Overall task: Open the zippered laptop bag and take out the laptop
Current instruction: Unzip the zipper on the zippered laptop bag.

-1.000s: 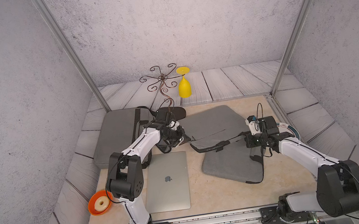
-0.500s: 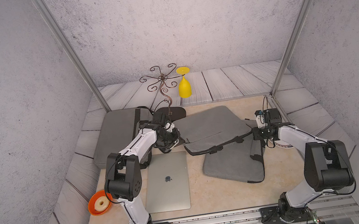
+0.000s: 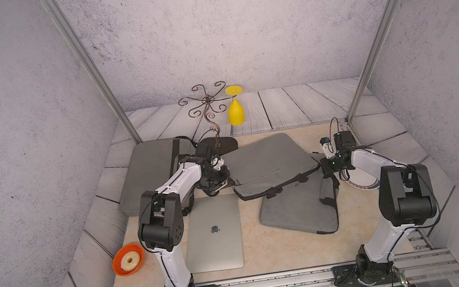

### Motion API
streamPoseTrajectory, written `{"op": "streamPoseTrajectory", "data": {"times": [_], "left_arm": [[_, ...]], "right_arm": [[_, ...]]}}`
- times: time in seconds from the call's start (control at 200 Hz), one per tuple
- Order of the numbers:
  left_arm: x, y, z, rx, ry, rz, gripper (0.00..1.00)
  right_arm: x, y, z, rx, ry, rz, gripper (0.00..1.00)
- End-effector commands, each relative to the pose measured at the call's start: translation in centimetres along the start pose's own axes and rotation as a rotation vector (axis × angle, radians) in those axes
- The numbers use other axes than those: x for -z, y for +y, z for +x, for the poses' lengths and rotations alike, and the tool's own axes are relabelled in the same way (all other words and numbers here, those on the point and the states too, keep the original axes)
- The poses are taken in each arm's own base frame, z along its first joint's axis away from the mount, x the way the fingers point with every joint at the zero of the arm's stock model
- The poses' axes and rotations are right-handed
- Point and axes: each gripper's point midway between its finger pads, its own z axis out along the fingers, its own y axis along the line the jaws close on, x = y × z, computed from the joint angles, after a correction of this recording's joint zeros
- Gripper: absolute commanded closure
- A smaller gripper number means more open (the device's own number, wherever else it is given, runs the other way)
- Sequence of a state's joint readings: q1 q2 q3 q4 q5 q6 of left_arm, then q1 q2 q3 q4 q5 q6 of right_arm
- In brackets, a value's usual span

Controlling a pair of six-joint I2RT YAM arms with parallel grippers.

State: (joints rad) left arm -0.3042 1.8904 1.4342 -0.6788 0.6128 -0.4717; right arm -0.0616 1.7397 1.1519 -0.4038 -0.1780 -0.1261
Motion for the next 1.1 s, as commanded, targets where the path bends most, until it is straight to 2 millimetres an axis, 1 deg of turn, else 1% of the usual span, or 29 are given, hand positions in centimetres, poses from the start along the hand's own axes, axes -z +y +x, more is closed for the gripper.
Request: {"op": "streamPoseTrajectory", "data": {"times": [0.0, 0.085, 0.1, 0.19, 0.225, 0.28, 0.32, 0.435, 0.53, 0.621, 0.706, 0.776, 0.846, 0.956, 1.021, 1.096], "left_arm": [[0.8, 1.5, -0.2, -0.035, -0.004, -0.086, 1.0], [0.8, 1.2, -0.1, -0.044, -0.005, -0.08, 1.0], [0.8, 1.2, 0.0, -0.046, -0.005, -0.081, 0.99], [1.1, 0.7, 0.1, -0.062, -0.014, -0.08, 0.87], [1.3, 0.5, 0.2, -0.072, -0.018, -0.08, 0.82], [1.6, 0.1, 0.3, -0.09, -0.024, -0.079, 0.71], [1.8, -0.2, 0.5, -0.1, -0.027, -0.077, 0.65], [2.7, -0.8, 1.0, -0.155, -0.042, -0.095, 0.52], [3.6, -1.8, 1.5, -0.247, -0.072, -0.11, 0.44], [4.3, -3.5, 2.2, -0.373, -0.106, -0.093, 0.37], [4.6, -5.5, 3.0, -0.543, -0.133, -0.085, 0.32], [4.3, -7.0, 3.9, -0.709, -0.154, -0.095, 0.3], [3.5, -8.2, 4.5, -0.847, -0.18, -0.088, 0.29], [1.4, -9.9, 6.3, -1.069, -0.172, -0.069, 0.27], [0.0, -10.4, 7.4, -1.179, -0.147, -0.063, 0.26], [-1.6, -10.5, 7.7, -1.245, -0.128, -0.078, 0.25]], "right_arm": [[0.7, -2.3, -1.3, -0.048, -0.039, 0.053, 0.92], [1.6, -1.7, -1.8, -0.081, -0.055, 0.026, 0.82], [1.8, -1.7, -1.9, -0.088, -0.056, 0.022, 0.81], [2.5, -1.2, -1.5, -0.126, -0.041, 0.003, 0.74], [2.8, -0.9, -1.4, -0.137, -0.037, -0.008, 0.7], [3.3, -0.4, -0.9, -0.157, -0.029, -0.025, 0.62], [3.8, -0.1, -0.7, -0.173, -0.038, -0.035, 0.59], [5.3, 1.1, -0.2, -0.232, -0.079, -0.075, 0.48], [6.3, 2.4, 0.4, -0.292, -0.096, -0.134, 0.41], [7.2, 3.9, 1.3, -0.346, -0.114, -0.203, 0.34], [8.0, 4.8, 2.2, -0.401, -0.144, -0.243, 0.26], [8.6, 5.7, 3.0, -0.431, -0.154, -0.279, 0.23], [8.9, 6.5, 3.9, -0.457, -0.148, -0.317, 0.21], [9.2, 7.6, 5.3, -0.488, -0.139, -0.364, 0.18], [9.4, 8.2, 6.1, -0.503, -0.142, -0.384, 0.18], [9.5, 8.9, 6.8, -0.525, -0.149, -0.409, 0.14]]}}
